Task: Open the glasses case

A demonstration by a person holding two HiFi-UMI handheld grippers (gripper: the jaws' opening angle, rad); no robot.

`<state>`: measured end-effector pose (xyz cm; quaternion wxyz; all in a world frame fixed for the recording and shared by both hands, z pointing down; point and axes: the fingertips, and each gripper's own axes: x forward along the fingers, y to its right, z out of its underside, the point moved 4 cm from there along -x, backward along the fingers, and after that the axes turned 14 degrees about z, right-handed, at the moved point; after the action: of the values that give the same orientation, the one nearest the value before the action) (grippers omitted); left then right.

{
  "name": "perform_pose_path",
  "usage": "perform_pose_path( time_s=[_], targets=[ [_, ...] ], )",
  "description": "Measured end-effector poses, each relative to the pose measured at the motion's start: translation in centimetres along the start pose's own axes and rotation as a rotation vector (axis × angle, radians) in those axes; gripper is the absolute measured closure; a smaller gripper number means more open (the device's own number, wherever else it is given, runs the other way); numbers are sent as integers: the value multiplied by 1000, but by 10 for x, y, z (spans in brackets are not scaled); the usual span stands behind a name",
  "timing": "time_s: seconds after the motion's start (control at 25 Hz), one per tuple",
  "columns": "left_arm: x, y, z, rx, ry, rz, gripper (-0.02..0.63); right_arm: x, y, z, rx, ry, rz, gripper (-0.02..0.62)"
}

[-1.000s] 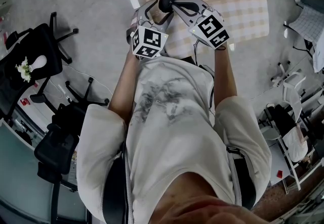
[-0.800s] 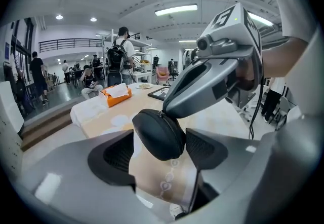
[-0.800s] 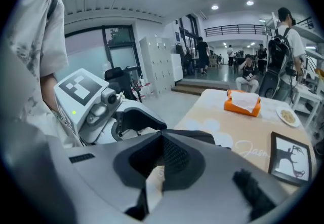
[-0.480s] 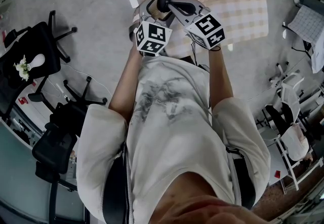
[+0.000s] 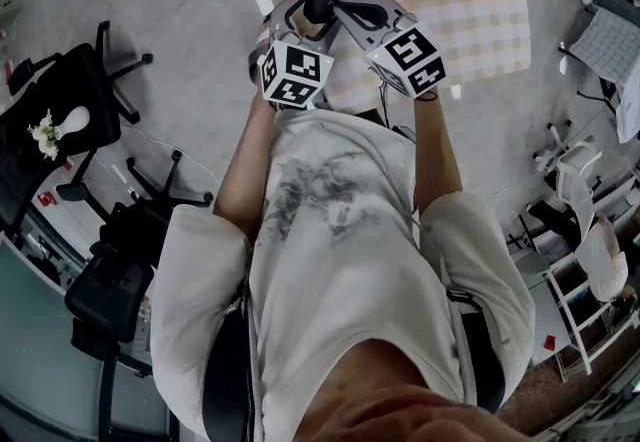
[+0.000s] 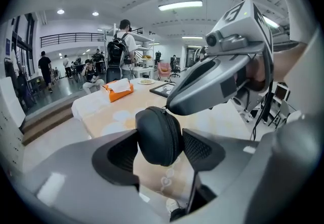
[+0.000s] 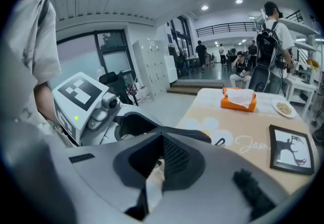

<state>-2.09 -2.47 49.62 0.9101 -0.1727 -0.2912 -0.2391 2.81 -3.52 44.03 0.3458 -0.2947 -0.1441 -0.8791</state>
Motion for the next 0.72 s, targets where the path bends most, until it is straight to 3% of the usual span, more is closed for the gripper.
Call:
perform_pose_path(
  time_s=[0.32,0.56,0.72],
  targets=[
    [21,5,-21,7,4,50,322,-11,34,4,8,-9,-9,581],
    [-14,-3,14,12,18,68,322,11,-4,0,0,-30,-10,580],
    [-4,1,6,11,11,82,322,7,11,3,2,-39,-13,580]
  ],
)
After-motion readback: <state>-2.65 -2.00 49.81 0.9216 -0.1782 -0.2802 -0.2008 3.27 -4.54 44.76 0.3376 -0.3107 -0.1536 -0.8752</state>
